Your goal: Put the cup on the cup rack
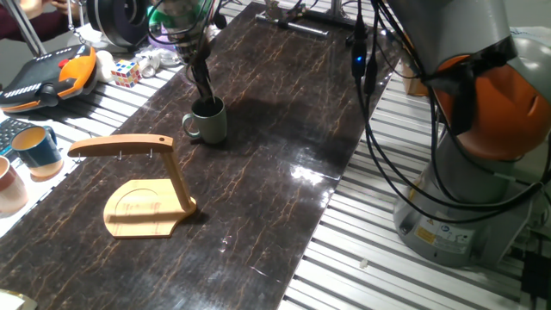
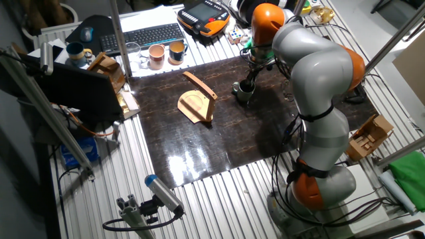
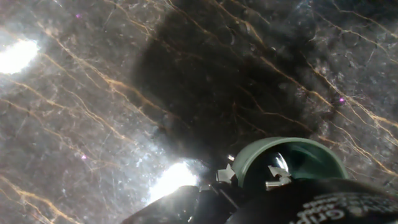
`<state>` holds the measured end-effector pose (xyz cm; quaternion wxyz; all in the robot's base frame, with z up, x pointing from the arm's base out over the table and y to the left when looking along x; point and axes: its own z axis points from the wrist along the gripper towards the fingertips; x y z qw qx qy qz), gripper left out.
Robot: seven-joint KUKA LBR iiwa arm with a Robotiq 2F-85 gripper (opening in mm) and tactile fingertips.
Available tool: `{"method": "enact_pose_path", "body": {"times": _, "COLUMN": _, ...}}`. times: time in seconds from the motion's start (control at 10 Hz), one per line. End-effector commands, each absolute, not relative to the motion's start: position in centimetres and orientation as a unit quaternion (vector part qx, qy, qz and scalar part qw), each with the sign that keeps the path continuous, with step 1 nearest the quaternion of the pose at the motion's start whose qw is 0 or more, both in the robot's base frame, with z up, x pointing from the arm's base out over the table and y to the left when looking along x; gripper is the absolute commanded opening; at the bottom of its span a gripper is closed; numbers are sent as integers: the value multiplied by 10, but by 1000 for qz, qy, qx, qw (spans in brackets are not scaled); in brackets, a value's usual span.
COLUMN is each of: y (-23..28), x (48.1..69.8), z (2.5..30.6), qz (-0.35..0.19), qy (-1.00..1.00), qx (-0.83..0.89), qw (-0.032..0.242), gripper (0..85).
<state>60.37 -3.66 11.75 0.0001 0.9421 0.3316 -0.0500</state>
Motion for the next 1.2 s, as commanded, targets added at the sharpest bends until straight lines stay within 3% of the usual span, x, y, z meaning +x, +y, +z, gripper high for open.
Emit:
{"method": "enact_pose_path", "body": {"times": 0.0, "y": -37, "x": 604, "z": 117, "qz": -51, "qy": 332, "qx": 942, "qw": 1, "gripper": 330}}
{"method": "enact_pose_path", "body": {"times": 1.1, "y": -37, "x": 607, "z": 110, "qz": -68, "qy": 315, "qx": 946, "qw": 29, "gripper": 330}}
